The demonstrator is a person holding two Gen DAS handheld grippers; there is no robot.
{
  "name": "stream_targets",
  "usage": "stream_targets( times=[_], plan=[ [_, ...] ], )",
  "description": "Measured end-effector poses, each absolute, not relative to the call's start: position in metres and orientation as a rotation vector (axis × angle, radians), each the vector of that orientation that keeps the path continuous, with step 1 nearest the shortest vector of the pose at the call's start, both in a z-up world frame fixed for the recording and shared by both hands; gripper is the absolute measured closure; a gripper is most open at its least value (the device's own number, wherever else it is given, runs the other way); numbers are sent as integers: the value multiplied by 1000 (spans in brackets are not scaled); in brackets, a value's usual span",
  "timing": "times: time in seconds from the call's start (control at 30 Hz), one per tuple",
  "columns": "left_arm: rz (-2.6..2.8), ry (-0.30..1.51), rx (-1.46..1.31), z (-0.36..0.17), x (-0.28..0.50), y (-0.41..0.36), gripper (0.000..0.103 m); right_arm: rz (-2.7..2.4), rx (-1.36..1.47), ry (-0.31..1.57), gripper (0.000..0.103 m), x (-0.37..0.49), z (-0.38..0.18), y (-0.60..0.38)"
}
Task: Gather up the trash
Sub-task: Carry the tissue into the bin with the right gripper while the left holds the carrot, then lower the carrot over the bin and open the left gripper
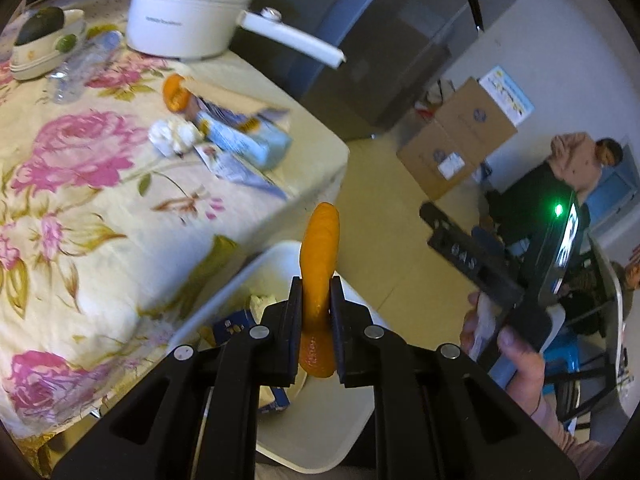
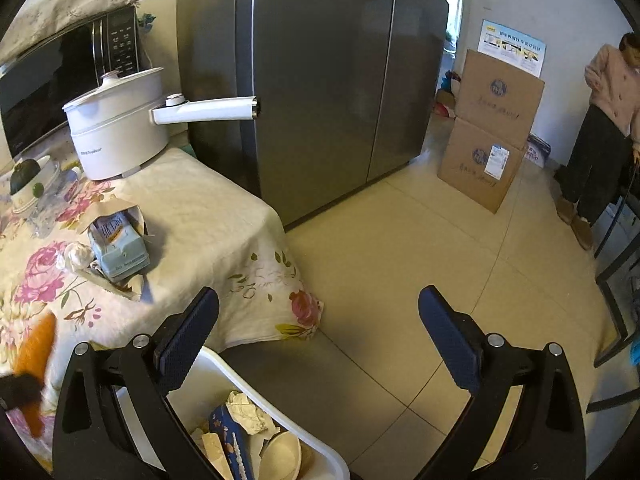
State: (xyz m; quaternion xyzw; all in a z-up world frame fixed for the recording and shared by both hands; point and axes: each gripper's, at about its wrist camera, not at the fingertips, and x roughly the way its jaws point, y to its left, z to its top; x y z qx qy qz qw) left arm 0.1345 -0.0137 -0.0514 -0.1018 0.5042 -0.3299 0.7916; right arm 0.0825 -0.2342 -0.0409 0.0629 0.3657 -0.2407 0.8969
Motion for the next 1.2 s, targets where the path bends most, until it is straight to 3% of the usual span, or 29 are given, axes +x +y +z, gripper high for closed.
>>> stream_targets(
  times=[0.13, 0.37, 0.57, 0.7, 0.83, 1.2],
  plan=[
    [-738, 1123, -173, -60, 128, -28, 87, -495, 125, 764, 7, 83, -42, -233],
    [-757, 1203, -117, -79, 122, -41, 60, -495, 138, 771, 7, 84, -43, -233],
    [-755, 1238, -66, -86, 119, -45, 50, -491, 149, 789, 7, 85, -45, -236],
    [-731, 1233, -76, -85, 126, -40, 49, -469, 150, 825, 7, 88, -51, -234],
    [-664, 1212, -130, -83, 144, -24, 40, -450, 140, 835, 7, 89, -52, -228],
    [-434, 1161, -377, -88, 210, 25, 39, -398, 161, 875, 7, 94, -58, -223]
  ],
)
